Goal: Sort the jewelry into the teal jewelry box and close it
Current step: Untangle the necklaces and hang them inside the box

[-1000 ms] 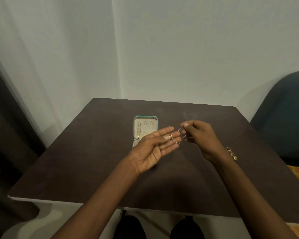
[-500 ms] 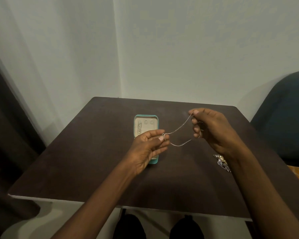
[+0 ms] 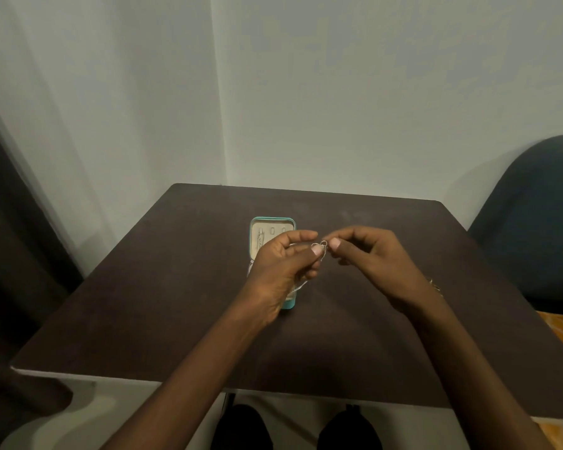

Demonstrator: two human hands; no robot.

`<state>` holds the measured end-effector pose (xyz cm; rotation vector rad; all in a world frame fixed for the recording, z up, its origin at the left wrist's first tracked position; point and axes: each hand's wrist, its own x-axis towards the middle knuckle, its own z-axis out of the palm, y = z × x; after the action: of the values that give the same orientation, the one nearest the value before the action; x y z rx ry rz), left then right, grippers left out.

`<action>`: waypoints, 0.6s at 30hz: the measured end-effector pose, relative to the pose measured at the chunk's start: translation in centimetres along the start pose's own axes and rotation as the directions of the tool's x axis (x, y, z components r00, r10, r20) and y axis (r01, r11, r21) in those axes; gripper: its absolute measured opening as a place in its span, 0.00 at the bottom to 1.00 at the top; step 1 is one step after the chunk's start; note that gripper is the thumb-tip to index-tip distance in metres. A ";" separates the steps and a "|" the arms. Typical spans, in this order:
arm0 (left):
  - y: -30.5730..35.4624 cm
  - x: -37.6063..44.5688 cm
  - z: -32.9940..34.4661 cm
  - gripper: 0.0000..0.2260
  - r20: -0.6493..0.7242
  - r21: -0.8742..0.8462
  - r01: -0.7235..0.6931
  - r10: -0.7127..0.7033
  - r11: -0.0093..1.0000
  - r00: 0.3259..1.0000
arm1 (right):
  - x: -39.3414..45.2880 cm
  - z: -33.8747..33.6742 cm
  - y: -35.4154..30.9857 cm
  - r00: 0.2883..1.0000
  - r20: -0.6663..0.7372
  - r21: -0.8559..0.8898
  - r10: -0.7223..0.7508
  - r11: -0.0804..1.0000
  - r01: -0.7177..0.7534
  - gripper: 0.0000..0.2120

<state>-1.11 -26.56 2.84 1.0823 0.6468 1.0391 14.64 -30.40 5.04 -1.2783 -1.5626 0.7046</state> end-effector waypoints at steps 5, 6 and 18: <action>0.5 -0.5 0.4 0.11 -0.027 0.140 -0.067 0.072 0.988 0.997 | -0.2 -0.1 -0.6 0.999 -0.018 -0.041 -0.049 0.998 0.049 0.04; 0.5 -0.6 0.5 0.11 -0.031 0.151 -0.084 0.089 0.985 0.996 | -0.2 -0.1 -0.6 0.999 -0.023 -0.064 -0.048 0.997 0.046 0.04; 1.1 -0.6 1.1 0.12 -0.006 -0.104 -0.031 0.031 0.994 1.000 | -0.6 0.6 -1.5 0.988 -0.124 -0.298 -0.091 0.953 0.050 0.03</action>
<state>-0.80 -27.47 4.23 1.0020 0.5747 1.0907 13.50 -31.33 5.90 -1.4469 -1.6329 0.3376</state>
